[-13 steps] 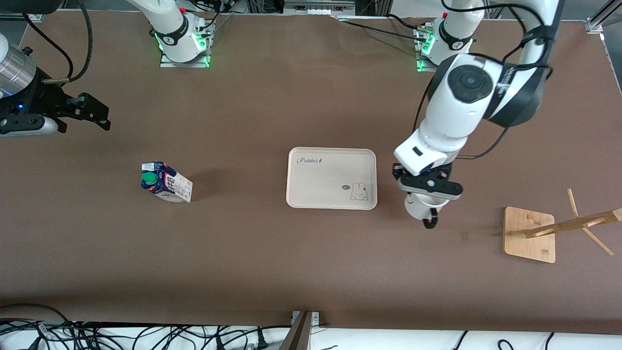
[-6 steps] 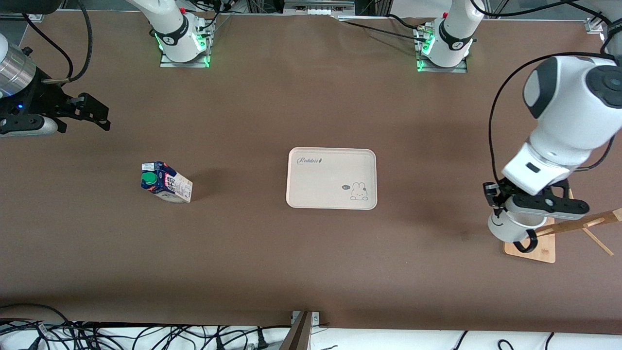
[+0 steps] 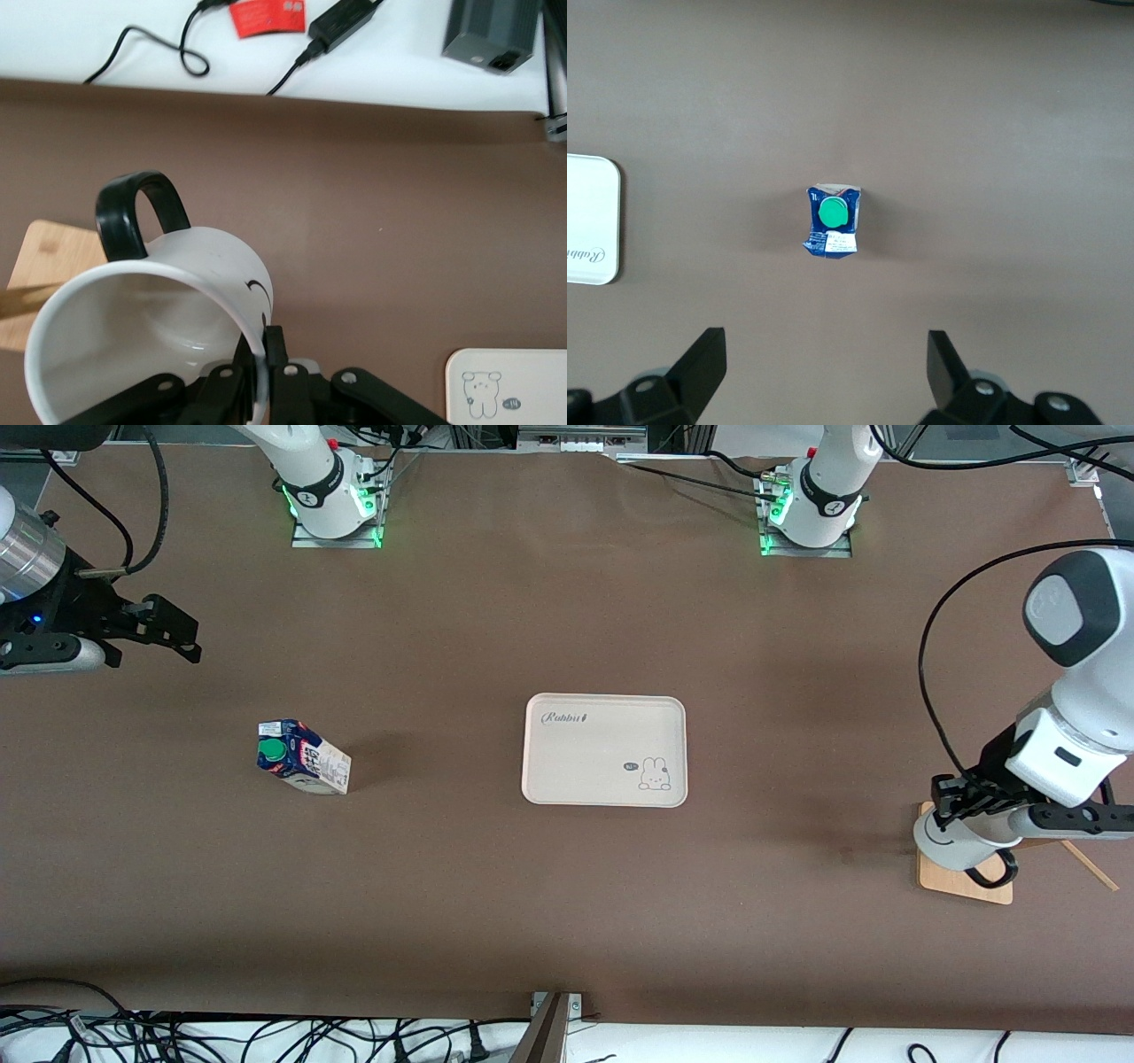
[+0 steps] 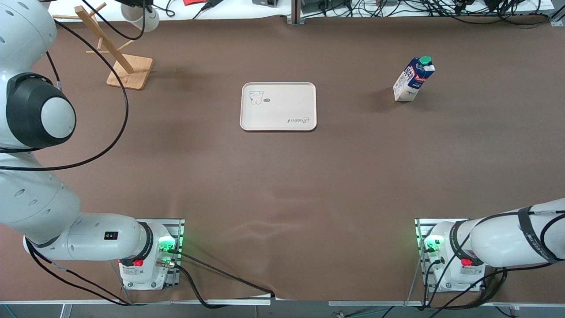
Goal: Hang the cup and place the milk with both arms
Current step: 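Hook the mug handle onto a peg of the mug tree with the left gripper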
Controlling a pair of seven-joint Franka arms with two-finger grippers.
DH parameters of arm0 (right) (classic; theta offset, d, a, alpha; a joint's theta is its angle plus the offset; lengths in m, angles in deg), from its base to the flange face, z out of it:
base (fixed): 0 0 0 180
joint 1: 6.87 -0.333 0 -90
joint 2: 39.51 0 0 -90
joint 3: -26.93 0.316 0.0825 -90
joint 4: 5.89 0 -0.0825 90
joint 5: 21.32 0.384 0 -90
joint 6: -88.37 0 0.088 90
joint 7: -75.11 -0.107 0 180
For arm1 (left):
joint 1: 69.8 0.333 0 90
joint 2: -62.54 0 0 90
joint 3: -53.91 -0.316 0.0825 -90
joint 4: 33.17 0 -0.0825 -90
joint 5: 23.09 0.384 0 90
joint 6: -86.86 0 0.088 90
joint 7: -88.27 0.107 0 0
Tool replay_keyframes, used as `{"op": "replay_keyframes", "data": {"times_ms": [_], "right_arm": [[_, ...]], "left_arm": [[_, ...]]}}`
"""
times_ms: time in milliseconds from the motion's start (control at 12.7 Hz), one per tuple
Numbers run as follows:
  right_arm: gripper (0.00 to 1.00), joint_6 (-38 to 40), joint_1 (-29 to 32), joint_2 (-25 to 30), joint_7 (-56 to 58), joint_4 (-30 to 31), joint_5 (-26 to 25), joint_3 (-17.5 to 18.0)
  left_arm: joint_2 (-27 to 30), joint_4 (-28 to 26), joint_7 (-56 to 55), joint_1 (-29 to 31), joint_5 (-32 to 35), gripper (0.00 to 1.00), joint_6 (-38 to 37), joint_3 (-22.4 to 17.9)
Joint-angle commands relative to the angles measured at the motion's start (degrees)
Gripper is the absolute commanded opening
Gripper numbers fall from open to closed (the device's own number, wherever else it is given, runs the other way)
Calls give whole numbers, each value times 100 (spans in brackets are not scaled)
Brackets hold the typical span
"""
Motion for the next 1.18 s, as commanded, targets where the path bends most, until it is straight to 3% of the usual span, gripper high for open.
{"op": "replay_keyframes", "data": {"times_ms": [0,1103], "right_arm": [[100,11,32,0,21,-70,-53,30],[100,11,24,1,21,-70,-53,30]], "left_arm": [[31,228,127,300,-269,0,-439,57],[207,245,514,398,-497,0,-660,-251]]}}
